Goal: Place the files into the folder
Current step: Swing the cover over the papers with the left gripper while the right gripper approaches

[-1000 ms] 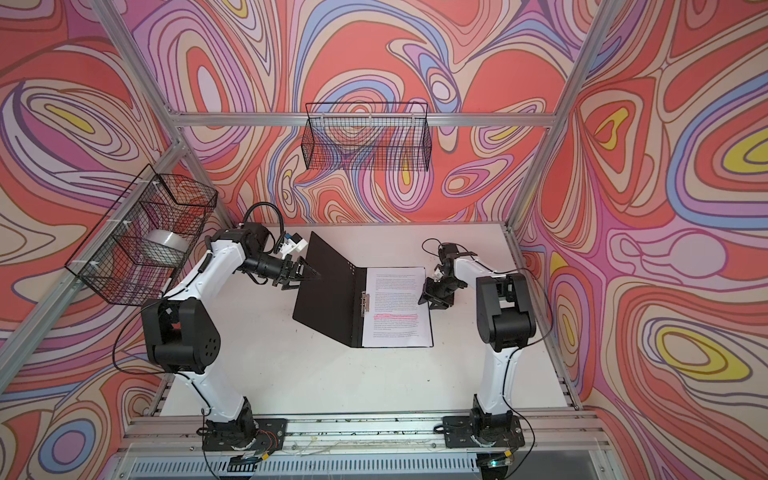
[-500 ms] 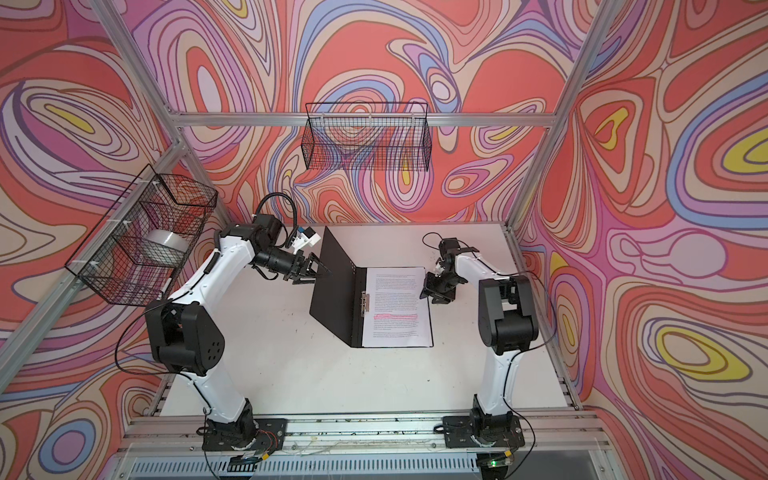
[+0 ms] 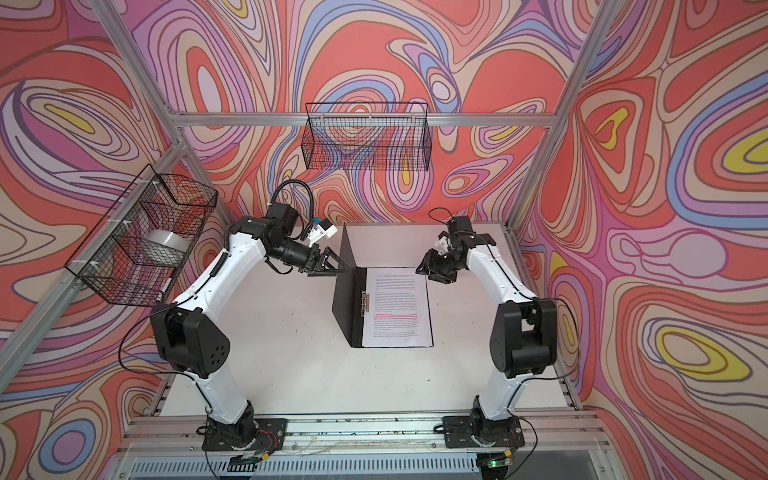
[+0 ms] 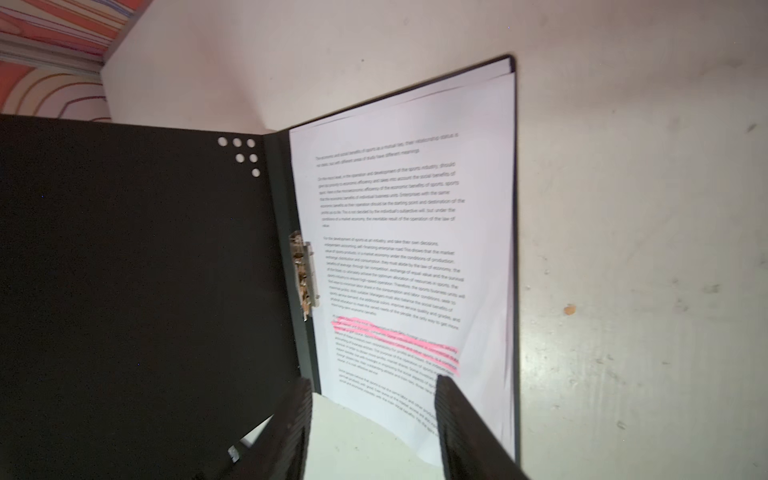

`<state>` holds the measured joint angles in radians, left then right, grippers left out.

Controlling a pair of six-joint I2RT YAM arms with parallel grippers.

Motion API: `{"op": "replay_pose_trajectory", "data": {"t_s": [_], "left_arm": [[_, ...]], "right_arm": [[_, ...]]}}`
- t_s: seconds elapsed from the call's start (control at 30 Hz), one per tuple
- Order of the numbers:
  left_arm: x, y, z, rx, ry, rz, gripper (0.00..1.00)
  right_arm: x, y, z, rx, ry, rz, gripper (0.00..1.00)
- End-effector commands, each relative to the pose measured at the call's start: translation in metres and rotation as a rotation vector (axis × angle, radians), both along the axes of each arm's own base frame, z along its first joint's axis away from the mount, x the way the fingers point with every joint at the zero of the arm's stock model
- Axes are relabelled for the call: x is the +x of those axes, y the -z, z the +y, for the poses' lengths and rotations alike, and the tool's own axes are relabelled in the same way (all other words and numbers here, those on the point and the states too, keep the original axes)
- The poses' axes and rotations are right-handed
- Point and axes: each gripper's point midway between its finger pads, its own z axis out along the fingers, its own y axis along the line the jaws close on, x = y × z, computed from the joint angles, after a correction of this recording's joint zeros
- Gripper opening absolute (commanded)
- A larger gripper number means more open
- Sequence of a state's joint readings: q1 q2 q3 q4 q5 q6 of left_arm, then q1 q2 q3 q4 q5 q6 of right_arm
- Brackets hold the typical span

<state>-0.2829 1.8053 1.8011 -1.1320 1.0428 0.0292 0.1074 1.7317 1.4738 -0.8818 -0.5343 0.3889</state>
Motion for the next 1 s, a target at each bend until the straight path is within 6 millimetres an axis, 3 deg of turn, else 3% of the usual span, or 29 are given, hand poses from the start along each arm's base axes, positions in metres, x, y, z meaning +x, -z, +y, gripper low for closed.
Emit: {"op": "replay_pose_trajectory", "data": {"t_s": [0.0, 0.17, 0.43, 0.97], "left_arm": [[0.005, 0.001, -0.014, -0.002, 0.013, -0.009, 0.89], [0.009, 0.001, -0.030, -0.009, 0.025, -0.040, 0.92], [0.009, 0.001, -0.045, -0.010, 0.057, -0.029, 0.92], [0.000, -0.005, -0.050, -0.020, 0.084, -0.055, 0.95]], "right_arm": [[-0.012, -0.017, 0.022, 0.166, -0.026, -0.003, 0.51], [-0.017, -0.038, 0.043, 0.363, -0.046, -0.034, 0.52], [-0.015, -0.059, 0.060, 0.549, -0.086, -0.069, 0.53], [-0.012, -0.069, 0.063, 0.584, -0.108, -0.070, 0.54]]}}
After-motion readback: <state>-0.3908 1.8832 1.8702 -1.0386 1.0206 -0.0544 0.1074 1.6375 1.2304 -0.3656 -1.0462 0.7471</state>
